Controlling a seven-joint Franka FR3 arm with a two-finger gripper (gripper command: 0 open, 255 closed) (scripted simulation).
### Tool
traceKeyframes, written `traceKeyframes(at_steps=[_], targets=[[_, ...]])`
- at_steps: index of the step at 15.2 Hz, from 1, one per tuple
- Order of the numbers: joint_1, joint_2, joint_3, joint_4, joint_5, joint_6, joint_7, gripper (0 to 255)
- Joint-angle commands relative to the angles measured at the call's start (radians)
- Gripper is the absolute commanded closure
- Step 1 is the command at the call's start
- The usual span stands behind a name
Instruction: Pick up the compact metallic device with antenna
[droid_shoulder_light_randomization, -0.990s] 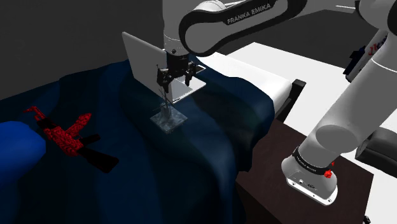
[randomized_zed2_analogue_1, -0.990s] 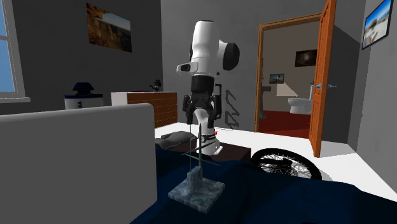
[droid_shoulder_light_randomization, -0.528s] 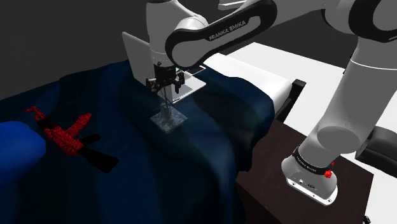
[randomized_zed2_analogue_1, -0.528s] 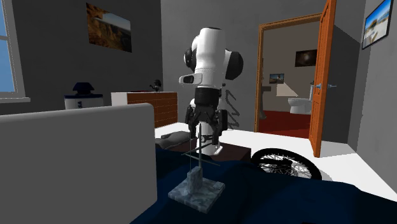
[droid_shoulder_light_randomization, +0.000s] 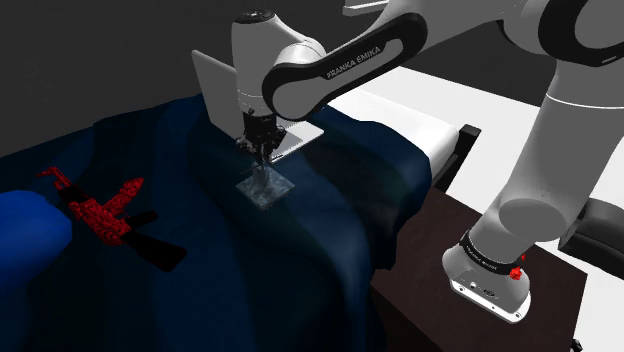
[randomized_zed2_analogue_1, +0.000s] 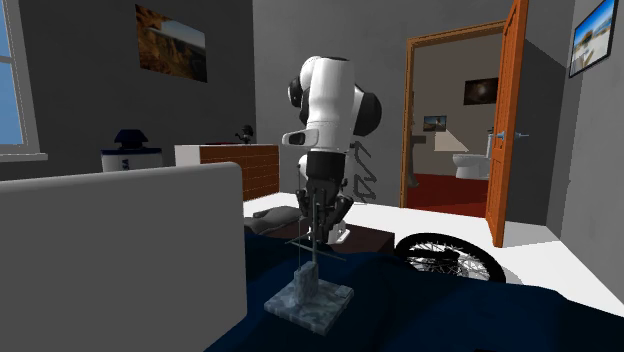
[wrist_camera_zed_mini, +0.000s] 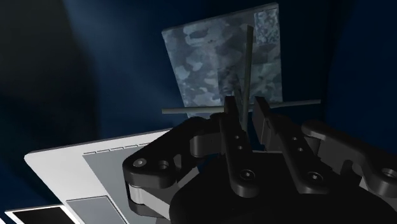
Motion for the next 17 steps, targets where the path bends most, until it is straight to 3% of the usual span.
traceKeyframes(at_steps=[1,7,17], targets=[[0.000,0.000,0.000,0.000,0.000,0.001,0.000,255],[-0.001,-0.002,0.000,-0.004,0.001,0.002,-0.001,255],[-0.008,-0.048,0.010,0.080,0.043,-0.117,-0.036,255]])
